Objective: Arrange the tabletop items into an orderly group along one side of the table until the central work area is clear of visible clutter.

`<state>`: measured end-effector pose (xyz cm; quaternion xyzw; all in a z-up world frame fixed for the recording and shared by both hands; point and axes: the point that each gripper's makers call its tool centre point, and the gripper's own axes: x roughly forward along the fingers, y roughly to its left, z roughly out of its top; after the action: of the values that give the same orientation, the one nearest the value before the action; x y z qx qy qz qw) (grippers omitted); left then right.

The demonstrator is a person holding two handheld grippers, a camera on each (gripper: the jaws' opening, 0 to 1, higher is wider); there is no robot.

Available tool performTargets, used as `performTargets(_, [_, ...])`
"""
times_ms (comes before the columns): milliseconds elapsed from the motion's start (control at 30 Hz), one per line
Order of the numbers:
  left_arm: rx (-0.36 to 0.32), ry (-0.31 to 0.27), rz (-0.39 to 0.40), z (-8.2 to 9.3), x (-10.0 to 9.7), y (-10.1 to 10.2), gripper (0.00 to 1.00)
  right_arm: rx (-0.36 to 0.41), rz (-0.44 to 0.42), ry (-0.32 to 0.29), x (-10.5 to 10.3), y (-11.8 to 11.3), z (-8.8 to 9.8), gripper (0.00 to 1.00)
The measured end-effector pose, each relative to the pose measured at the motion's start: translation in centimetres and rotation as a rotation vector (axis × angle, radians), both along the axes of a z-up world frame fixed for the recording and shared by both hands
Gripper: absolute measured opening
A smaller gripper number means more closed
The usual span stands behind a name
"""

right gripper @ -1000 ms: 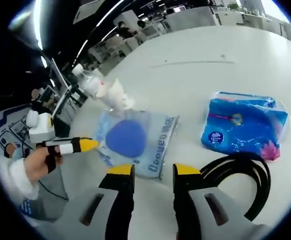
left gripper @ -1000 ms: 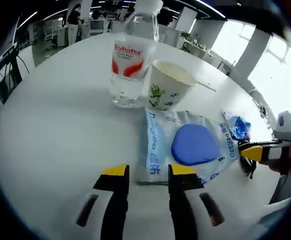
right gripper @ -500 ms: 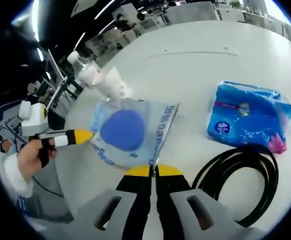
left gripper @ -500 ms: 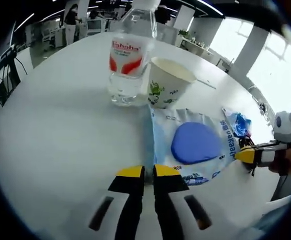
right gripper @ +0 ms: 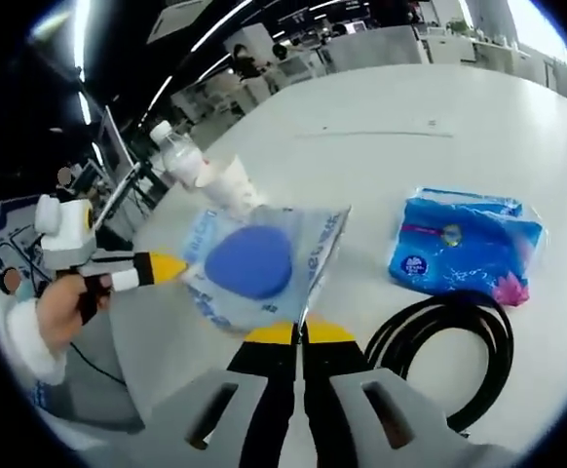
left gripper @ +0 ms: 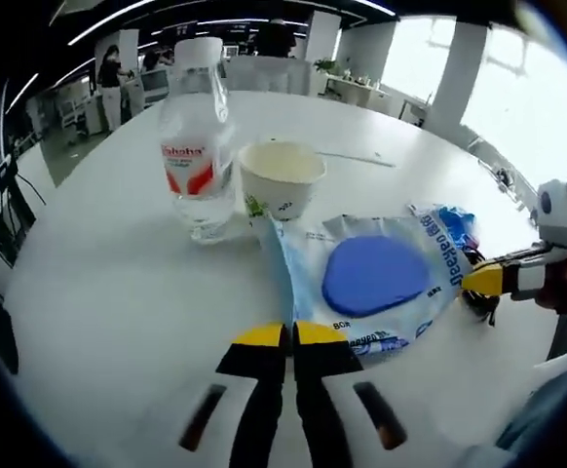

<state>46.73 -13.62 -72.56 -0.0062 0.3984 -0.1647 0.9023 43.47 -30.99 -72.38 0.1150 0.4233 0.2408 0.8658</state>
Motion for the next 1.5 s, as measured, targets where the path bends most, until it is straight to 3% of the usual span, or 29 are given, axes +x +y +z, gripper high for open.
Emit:
performTargets(233, [0.014,-0.042,-0.068,1.3,0.8,-2.2,0.00,-0.011,-0.033,-0.030,-0.5,-1.7,0.8,0.00])
performTargets(667, [-0.005,-0.077,-0.120,2.8,1.6,-5.2,0.00,-0.008,-0.105,-0.068,-0.6,-4.3,2.2,0.00])
performTargets(1133, [0.001,-0.121,-0.126,4.1,6.1,-6.1,0.00,0.008,-0.157,-0.127,3.5,-5.4,3.6,0.00])
performTargets(1500, [0.027,-0.104,-0.142,3.1,7.5,-6.0,0.00,-0.008,-0.173,-0.138,5.6,-5.3,2.7,0.00])
